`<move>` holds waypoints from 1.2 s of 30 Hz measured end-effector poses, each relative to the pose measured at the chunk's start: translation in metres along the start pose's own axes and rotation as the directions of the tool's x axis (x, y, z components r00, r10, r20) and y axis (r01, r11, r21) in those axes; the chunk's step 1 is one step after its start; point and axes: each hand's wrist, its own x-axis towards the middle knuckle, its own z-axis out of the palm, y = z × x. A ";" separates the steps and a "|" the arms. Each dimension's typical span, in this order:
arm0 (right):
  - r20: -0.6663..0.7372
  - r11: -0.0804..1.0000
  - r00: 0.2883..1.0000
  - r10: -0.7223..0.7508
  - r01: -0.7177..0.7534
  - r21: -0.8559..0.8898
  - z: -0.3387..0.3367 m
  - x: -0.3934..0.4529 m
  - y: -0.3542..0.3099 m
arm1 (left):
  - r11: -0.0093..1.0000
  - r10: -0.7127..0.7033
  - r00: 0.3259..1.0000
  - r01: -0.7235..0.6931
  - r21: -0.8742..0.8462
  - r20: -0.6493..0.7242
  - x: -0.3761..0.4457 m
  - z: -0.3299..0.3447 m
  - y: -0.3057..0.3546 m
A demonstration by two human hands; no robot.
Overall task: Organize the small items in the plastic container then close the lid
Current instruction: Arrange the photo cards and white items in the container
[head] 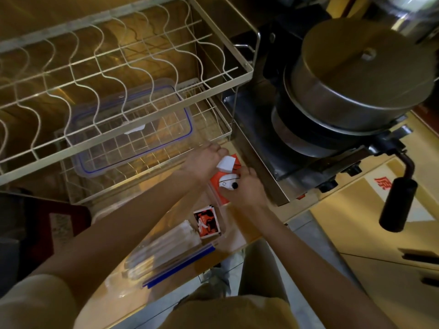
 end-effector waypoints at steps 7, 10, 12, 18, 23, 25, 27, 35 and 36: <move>-0.033 0.997 0.999 0.017 -0.014 0.072 -0.011 0.000 0.007 | 0.980 -0.063 0.991 0.039 -0.193 -0.119 -0.021 -0.006 -0.008; -0.050 0.988 0.998 0.040 -0.032 0.148 -0.016 0.000 0.006 | 0.956 -0.086 0.970 0.016 -0.293 -0.228 -0.045 -0.010 -0.017; -0.071 0.979 0.997 0.034 -0.019 0.205 -0.017 -0.002 0.002 | 0.947 -0.058 0.960 -0.034 -0.321 -0.273 -0.064 -0.012 -0.028; -0.116 0.955 0.989 -0.086 0.115 0.273 -0.014 -0.014 -0.028 | 0.944 -0.006 0.967 -0.078 -0.322 -0.254 -0.108 -0.007 -0.057; -0.005 0.958 0.962 -0.274 0.274 0.091 0.007 -0.023 -0.054 | 0.914 -0.122 0.974 0.035 -0.404 -0.191 -0.136 0.022 -0.067; 0.073 0.945 0.943 -0.326 0.327 -0.003 0.020 -0.025 -0.059 | 0.921 -0.186 0.973 0.124 -0.370 -0.138 -0.141 0.036 -0.067; 0.158 0.936 0.928 -0.337 0.349 -0.053 0.034 -0.026 -0.061 | 0.932 -0.236 0.965 0.193 -0.306 -0.111 -0.145 0.046 -0.064; 0.214 0.809 0.911 -0.352 0.411 -0.420 0.074 -0.013 -0.059 | 0.949 -0.261 0.960 0.237 -0.209 -0.099 -0.135 0.075 -0.060; 0.207 0.808 0.915 -0.346 0.403 -0.429 0.075 -0.012 -0.059 | 0.950 -0.259 0.961 0.236 -0.203 -0.093 -0.133 0.078 -0.060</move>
